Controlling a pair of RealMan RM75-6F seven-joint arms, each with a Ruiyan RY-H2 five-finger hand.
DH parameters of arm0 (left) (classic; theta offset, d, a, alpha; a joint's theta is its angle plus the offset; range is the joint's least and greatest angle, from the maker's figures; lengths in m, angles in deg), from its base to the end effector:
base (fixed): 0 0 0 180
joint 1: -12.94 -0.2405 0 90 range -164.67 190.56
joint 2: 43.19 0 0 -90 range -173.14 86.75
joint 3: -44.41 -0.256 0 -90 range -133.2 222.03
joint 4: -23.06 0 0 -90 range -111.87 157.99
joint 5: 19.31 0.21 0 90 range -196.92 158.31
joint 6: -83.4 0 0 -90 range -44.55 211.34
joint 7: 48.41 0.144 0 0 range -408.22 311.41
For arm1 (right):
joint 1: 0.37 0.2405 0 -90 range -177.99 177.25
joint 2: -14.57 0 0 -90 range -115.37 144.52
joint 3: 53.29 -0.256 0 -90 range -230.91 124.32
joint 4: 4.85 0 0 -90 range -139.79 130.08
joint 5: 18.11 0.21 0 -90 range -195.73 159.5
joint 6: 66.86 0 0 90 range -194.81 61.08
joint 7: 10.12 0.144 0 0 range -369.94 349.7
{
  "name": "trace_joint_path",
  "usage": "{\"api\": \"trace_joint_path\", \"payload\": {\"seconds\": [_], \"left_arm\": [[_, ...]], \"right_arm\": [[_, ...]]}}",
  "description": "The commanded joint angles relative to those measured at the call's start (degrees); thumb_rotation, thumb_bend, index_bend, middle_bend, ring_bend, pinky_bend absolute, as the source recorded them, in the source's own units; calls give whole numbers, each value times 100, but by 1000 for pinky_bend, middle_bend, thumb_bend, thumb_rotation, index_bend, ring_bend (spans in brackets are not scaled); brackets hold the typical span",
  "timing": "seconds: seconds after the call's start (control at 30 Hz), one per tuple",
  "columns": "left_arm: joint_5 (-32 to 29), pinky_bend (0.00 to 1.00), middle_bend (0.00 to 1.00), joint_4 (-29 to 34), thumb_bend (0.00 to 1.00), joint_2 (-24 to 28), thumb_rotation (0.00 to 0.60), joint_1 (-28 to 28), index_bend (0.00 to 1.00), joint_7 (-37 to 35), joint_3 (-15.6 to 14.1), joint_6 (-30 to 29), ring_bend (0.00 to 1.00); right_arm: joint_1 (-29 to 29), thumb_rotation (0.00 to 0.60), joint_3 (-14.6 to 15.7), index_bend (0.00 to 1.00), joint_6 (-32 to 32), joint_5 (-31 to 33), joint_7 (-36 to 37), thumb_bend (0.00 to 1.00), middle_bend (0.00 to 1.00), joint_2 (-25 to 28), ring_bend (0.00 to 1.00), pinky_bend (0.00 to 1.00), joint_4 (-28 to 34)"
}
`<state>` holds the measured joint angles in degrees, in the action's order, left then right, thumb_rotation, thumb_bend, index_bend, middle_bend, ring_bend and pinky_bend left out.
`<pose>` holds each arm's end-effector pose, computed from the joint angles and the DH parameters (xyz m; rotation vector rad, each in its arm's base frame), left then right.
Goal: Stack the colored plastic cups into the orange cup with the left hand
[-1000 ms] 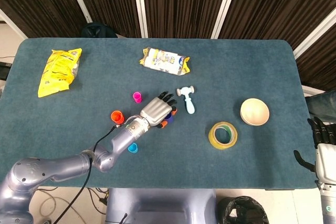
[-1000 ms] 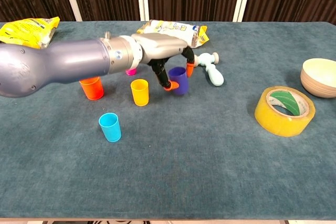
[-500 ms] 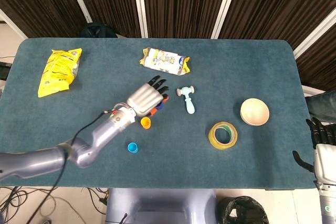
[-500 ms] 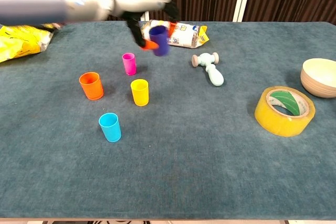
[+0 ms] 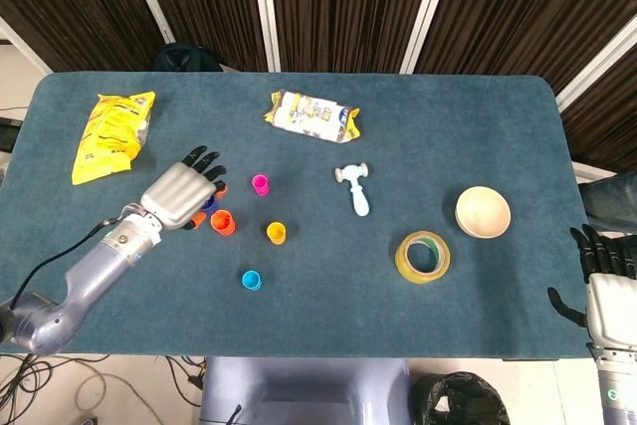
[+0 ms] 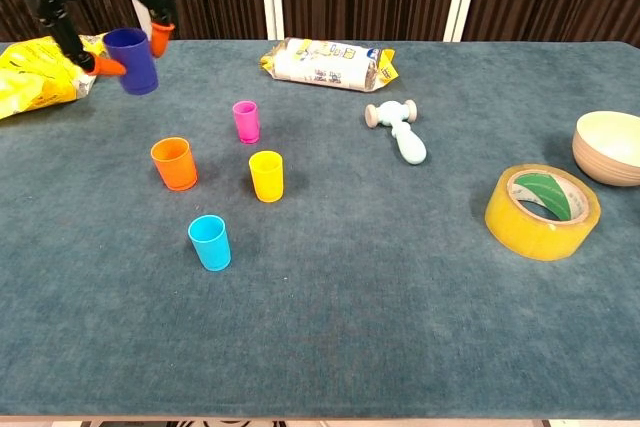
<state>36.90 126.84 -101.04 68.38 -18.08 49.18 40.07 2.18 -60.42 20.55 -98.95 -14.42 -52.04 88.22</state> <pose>-0.1172 0.3611 0.1021 -2.1081 -0.5778 -0.5912 -0.3162 -0.1822 0.1648 1.2290 -0.8724 0.8859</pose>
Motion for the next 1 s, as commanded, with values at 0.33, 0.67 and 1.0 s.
{"api": "trace_joint_path", "payload": {"seconds": [0.33, 0.67, 1.0], "left_arm": [[617, 8, 186, -1065, 375, -776, 600, -294, 455, -839, -83, -21, 0], [921, 8, 186, -1585, 375, -1239, 600, -285, 455, -1064, -190, 160, 0], [1085, 8, 187, -1964, 375, -1607, 600, -270, 449, -1159, -209, 189, 0]], "right_arm": [[-2, 600, -12, 86, 1, 29, -7, 324, 78, -27, 126, 84, -23], [-6, 600, -41, 86, 14, 64, 24, 324, 78, -23, 126, 86, -34], [-22, 600, -75, 86, 51, 82, 89, 324, 78, 13, 126, 85, -23]]}}
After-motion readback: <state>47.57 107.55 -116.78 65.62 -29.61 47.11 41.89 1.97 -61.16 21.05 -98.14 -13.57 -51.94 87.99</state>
